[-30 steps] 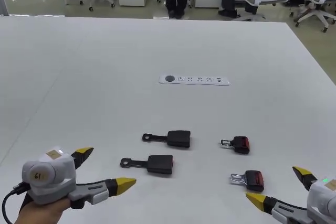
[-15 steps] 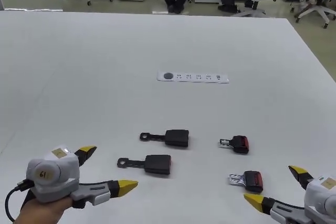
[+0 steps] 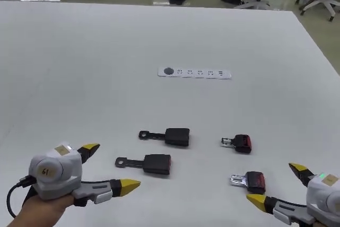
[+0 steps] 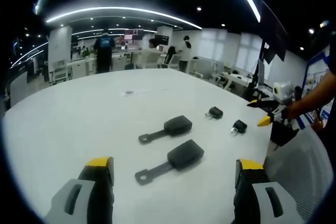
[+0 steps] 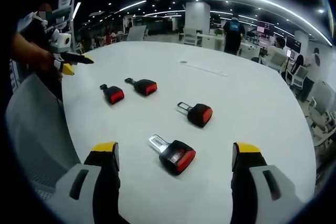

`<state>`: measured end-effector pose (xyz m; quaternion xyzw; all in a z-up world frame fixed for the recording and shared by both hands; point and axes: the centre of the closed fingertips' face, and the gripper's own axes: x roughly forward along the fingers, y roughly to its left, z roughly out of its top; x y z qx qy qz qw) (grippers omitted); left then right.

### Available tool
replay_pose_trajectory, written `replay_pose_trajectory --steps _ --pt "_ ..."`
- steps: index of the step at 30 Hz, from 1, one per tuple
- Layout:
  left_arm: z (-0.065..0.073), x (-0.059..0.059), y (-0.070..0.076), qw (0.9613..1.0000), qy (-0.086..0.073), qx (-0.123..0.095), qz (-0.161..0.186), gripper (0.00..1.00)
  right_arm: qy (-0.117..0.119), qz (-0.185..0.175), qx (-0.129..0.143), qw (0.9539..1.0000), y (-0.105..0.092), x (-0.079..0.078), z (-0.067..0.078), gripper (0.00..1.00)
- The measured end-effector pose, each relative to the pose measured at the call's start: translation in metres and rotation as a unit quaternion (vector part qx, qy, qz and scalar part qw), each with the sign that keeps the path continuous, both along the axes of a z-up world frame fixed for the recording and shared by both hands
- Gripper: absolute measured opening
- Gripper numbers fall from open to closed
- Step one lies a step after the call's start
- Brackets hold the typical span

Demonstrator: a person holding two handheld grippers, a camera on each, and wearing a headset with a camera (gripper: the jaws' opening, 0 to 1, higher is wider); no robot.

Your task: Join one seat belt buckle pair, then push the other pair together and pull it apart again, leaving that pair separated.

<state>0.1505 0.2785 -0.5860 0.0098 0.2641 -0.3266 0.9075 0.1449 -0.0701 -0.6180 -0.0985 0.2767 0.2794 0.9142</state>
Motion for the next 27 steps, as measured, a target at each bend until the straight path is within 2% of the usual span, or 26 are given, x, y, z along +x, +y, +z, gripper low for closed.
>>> replay_pose_trajectory --steps 4,16,23,27 --pt "-0.006 0.003 -0.004 0.9998 0.004 0.011 -0.015 0.98 0.007 0.009 -0.001 0.9999 0.003 0.004 -0.003 0.88" --pt "-0.018 0.015 -0.013 0.9995 0.019 0.013 -0.024 0.98 0.026 0.027 0.0 0.9993 0.007 0.019 -0.017 0.87" --pt "-0.024 0.024 -0.02 0.999 0.026 0.016 -0.032 0.97 0.04 0.041 -0.004 0.9983 0.012 0.023 -0.028 0.85" --pt "-0.031 0.029 -0.022 0.9986 0.032 0.015 -0.039 0.97 0.044 0.051 -0.006 0.9977 0.014 0.026 -0.029 0.84"
